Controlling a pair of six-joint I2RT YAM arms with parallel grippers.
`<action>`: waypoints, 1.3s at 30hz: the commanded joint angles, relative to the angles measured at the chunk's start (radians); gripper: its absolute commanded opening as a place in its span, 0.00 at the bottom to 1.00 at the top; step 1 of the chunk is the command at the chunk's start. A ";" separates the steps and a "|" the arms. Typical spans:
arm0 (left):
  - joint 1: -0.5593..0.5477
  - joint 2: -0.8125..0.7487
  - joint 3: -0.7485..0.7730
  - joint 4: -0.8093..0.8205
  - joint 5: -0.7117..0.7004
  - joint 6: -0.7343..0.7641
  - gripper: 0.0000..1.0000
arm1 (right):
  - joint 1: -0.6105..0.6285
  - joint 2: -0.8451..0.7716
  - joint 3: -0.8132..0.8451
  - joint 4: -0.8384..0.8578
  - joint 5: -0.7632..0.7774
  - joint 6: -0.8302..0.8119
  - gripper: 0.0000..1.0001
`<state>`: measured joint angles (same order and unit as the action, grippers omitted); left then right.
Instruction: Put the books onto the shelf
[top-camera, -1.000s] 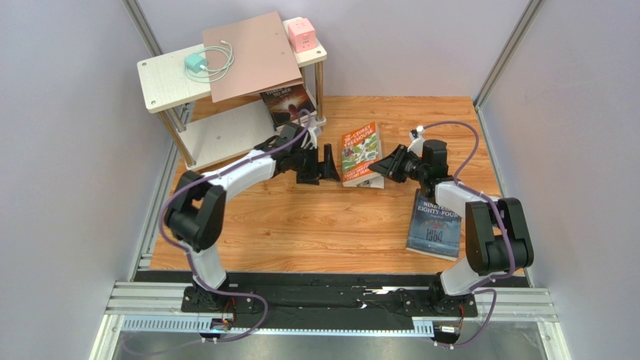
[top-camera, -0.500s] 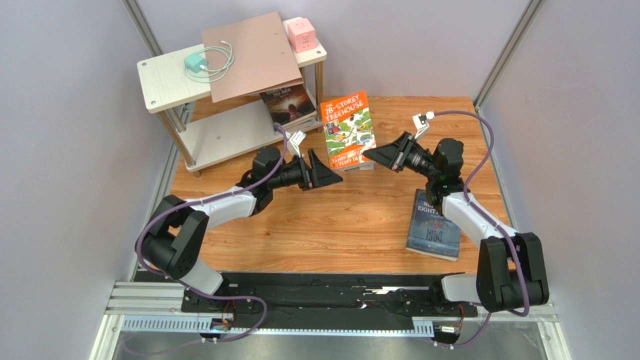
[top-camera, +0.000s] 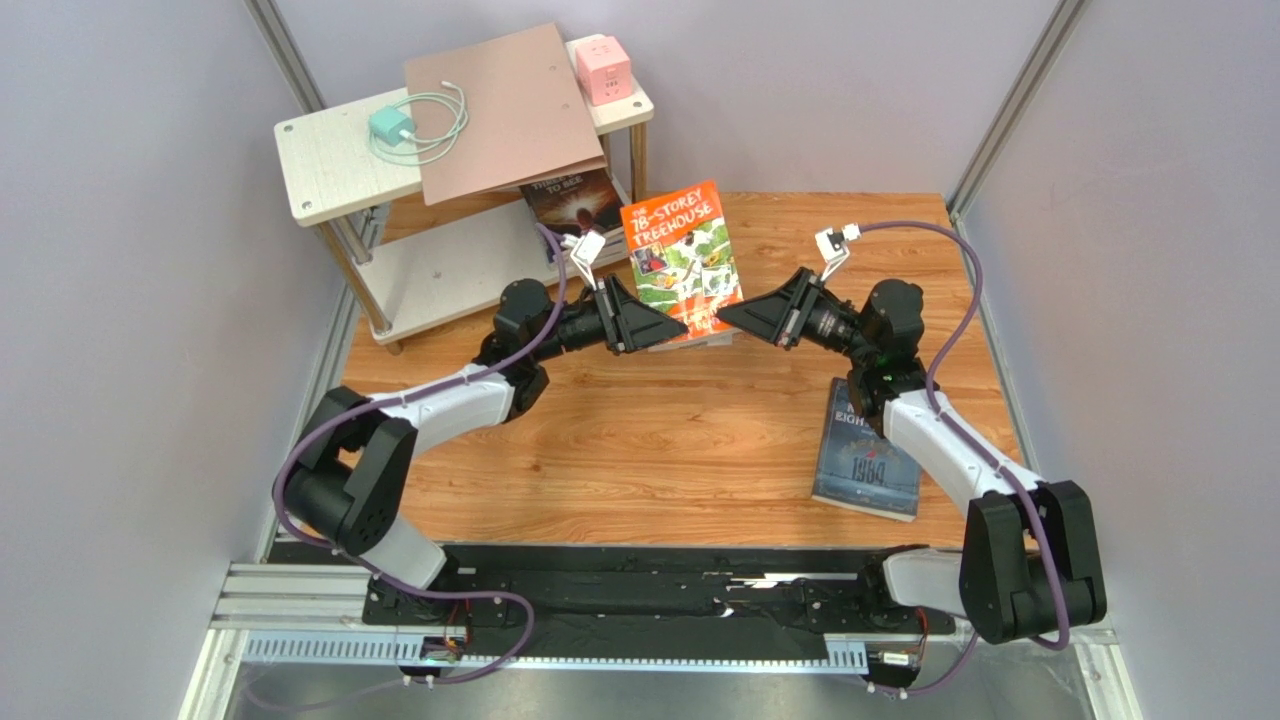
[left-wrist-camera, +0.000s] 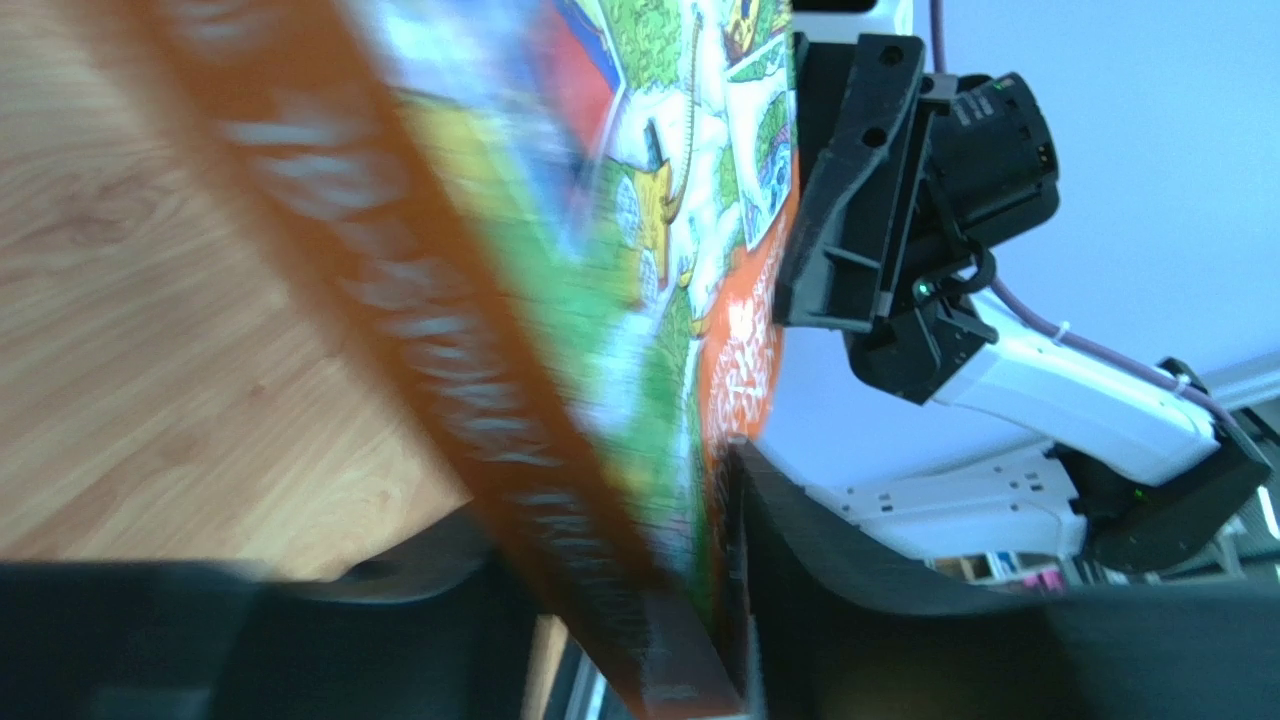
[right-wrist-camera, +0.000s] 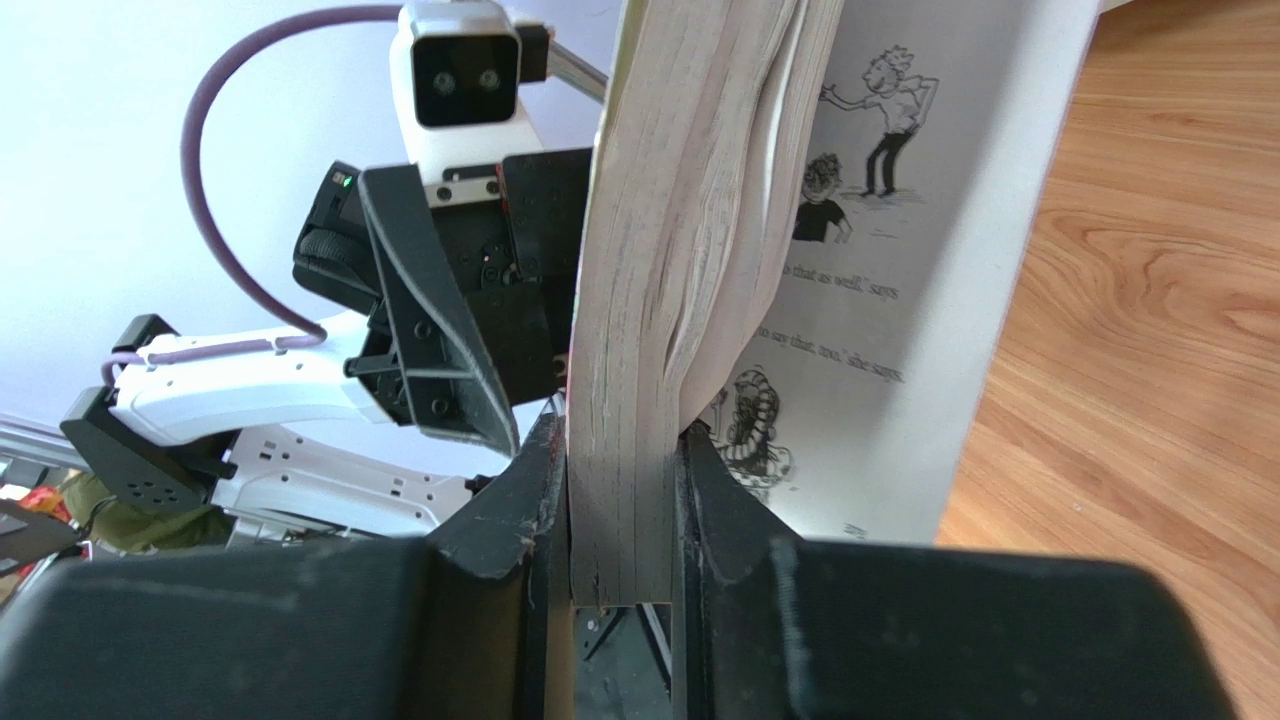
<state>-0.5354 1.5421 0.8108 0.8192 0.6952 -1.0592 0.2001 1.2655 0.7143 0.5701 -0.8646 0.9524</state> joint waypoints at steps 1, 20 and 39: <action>-0.009 0.053 0.080 0.115 0.041 -0.030 0.16 | 0.021 -0.041 0.020 0.074 0.006 -0.017 0.02; 0.297 0.219 -0.048 0.316 0.159 -0.205 0.00 | 0.019 -0.068 0.019 -0.230 0.116 -0.224 0.95; 0.434 0.279 0.149 0.294 0.326 -0.318 0.00 | 0.021 -0.026 -0.012 -0.237 0.119 -0.271 0.94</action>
<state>-0.1154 1.8229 0.9028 0.9703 0.9905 -1.3499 0.2157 1.2312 0.7040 0.3050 -0.7563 0.7063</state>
